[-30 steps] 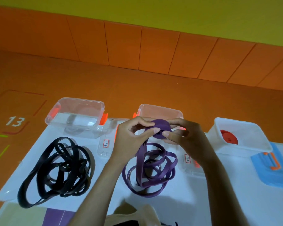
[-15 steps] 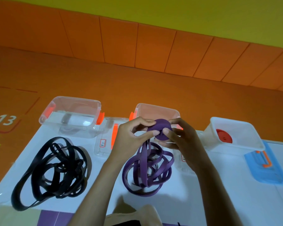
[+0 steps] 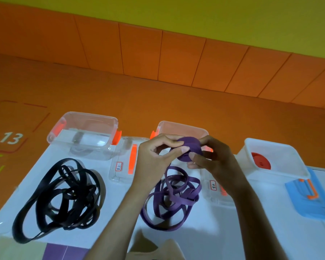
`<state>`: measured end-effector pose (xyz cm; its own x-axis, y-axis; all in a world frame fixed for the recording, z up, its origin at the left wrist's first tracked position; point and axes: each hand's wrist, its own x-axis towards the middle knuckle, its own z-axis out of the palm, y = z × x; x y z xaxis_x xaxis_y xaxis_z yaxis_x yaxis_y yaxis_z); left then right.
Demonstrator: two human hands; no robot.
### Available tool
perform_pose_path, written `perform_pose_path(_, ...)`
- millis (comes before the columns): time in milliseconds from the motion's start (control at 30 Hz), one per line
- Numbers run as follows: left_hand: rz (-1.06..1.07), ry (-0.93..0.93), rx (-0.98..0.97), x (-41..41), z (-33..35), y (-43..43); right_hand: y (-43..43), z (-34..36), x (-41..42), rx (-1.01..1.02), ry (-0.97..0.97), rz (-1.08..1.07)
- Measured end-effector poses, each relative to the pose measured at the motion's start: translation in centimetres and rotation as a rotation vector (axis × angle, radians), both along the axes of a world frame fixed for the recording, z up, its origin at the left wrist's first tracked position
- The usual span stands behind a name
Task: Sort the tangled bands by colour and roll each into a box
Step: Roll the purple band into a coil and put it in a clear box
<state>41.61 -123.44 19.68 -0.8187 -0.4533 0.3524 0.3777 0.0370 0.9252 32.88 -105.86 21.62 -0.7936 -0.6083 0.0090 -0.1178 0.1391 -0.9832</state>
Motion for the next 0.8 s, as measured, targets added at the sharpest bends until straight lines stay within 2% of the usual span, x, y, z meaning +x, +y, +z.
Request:
perform_pose_path(200, -0.199, -0.096, -0.039, 0.3, -0.2, -1.8, 0.6, -0.6, 0.3, -0.133, -0.122, 0.002)
perform_pose_path(300, -0.178, -0.098, -0.106, 0.2, -0.2, -1.5, 1.0, -0.8, 0.3, -0.113, -0.102, 0.025)
perform_pose_path(467, -0.065, -0.084, -0.078, 0.3, 0.1, -0.2, 1.6, 0.2, 0.3, -0.146, -0.121, 0.012)
perform_pose_path(600, -0.012, -0.037, -0.098, 0.2, 0.0, 0.1, 0.9, -0.5, 0.8, -0.239, -0.175, -0.004)
perform_pose_path(700, -0.079, -0.112, -0.097, 0.5, 0.6, -0.9, 0.7, -1.0, 1.5, -0.298, -0.212, 0.042)
perform_pose_path(800, -0.136, -0.157, -0.185, 0.6, 1.2, -1.3, 1.2, -1.1, 1.6, -0.199, -0.206, 0.068)
